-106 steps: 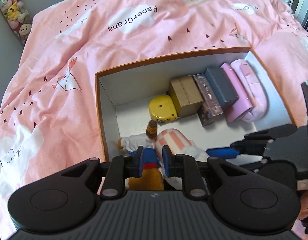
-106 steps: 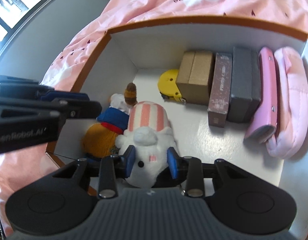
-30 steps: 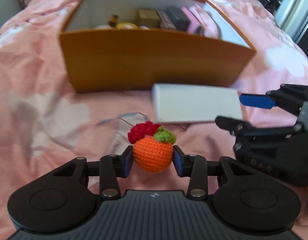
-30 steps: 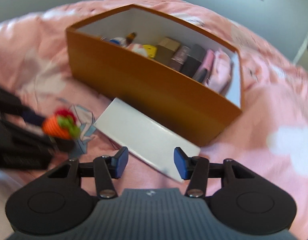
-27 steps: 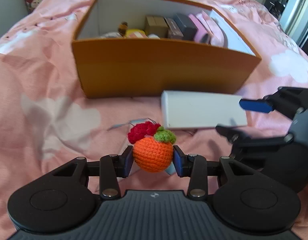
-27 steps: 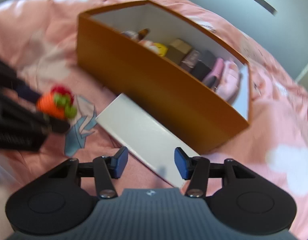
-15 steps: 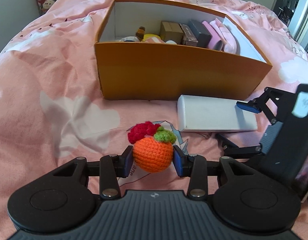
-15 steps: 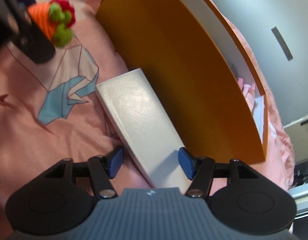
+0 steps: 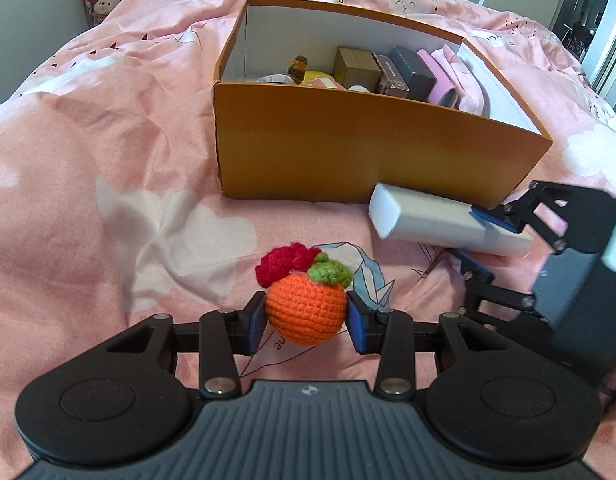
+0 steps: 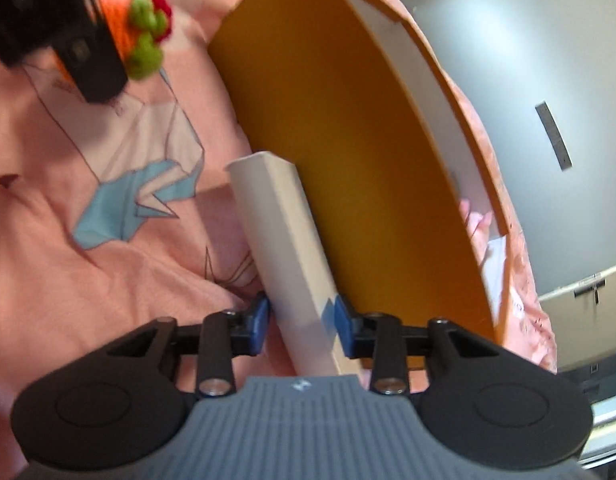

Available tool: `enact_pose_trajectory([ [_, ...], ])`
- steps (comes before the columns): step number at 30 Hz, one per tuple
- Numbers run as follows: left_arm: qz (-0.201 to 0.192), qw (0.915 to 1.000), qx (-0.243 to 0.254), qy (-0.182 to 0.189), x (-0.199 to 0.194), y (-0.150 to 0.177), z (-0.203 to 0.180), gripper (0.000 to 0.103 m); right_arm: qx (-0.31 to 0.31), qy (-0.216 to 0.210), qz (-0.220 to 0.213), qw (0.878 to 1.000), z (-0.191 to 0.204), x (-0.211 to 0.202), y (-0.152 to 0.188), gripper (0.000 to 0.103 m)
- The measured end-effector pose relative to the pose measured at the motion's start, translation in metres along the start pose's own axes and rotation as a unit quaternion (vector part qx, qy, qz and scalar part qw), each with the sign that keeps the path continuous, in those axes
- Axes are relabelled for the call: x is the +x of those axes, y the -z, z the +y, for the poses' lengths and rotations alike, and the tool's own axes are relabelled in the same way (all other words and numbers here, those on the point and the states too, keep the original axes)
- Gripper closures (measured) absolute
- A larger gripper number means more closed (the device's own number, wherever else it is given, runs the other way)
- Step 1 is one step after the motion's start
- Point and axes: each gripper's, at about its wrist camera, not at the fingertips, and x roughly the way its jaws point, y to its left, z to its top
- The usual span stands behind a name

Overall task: Organize objects
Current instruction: 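Lift the orange fruit and white glasses box and carry them over the orange box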

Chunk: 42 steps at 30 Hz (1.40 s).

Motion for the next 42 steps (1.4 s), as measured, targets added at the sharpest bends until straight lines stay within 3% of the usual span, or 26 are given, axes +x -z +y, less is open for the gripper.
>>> enact_pose_trajectory([
  [6, 0.003, 1.0000, 0.005, 0.006, -0.003, 0.000, 0.000, 0.057, 0.003, -0.050, -0.016, 0.999, -0.031, -0.037, -0.011, 0.075],
  [8, 0.005, 0.9999, 0.007, 0.011, -0.004, 0.001, 0.000, 0.057, 0.014, -0.086, -0.015, 0.996, -0.046, -0.047, -0.014, 0.075],
  [10, 0.009, 0.9998, 0.005, 0.018, -0.005, 0.001, 0.001, 0.056, 0.033, -0.148, -0.013, 0.988, -0.066, -0.055, -0.019, 0.075],
  [13, 0.014, 0.9995, 0.004, 0.027, -0.006, 0.001, 0.001, 0.056, 0.075, -0.245, 0.016, 0.967, -0.086, -0.065, -0.022, 0.075],
  [15, 0.015, 0.9994, 0.006, 0.031, -0.006, 0.001, 0.000, 0.056, 0.085, -0.270, 0.044, 0.958, -0.089, -0.054, -0.022, 0.075],
  [20, 0.019, 0.9990, 0.011, 0.039, -0.006, 0.002, -0.001, 0.056, 0.112, -0.246, 0.110, 0.956, -0.083, -0.034, -0.008, 0.072],
  [23, 0.025, 0.9988, 0.011, 0.041, -0.004, 0.002, -0.001, 0.056, 0.128, -0.216, 0.118, 0.961, -0.092, -0.033, -0.005, 0.066],
  [26, 0.030, 0.9984, 0.015, 0.045, -0.001, 0.003, -0.004, 0.056, 0.102, -0.171, 0.125, 0.972, -0.095, -0.025, -0.006, 0.064],
  [28, 0.032, 0.9982, 0.019, 0.047, 0.000, 0.003, -0.005, 0.056, 0.093, -0.162, 0.132, 0.973, -0.094, -0.018, -0.006, 0.064],
  [30, 0.033, 0.9981, 0.020, 0.048, 0.000, 0.003, -0.005, 0.056, 0.110, -0.178, 0.138, 0.968, -0.097, -0.015, -0.004, 0.058],
  [32, 0.033, 0.9981, 0.020, 0.048, 0.000, 0.002, -0.005, 0.056, 0.133, -0.202, 0.146, 0.959, -0.100, -0.010, -0.004, 0.041],
  [34, 0.034, 0.9980, 0.022, 0.049, 0.000, 0.001, -0.005, 0.056, 0.146, -0.227, 0.154, 0.950, -0.101, -0.002, -0.002, 0.040],
  [38, 0.040, 0.9971, 0.033, 0.055, 0.001, -0.001, -0.009, 0.056, 0.145, -0.232, 0.189, 0.943, -0.091, 0.024, -0.003, 0.040],
  [42, 0.042, 0.9958, 0.046, 0.068, 0.000, -0.003, -0.017, 0.056, 0.186, -0.261, 0.222, 0.921, -0.097, 0.044, 0.002, 0.039],
])
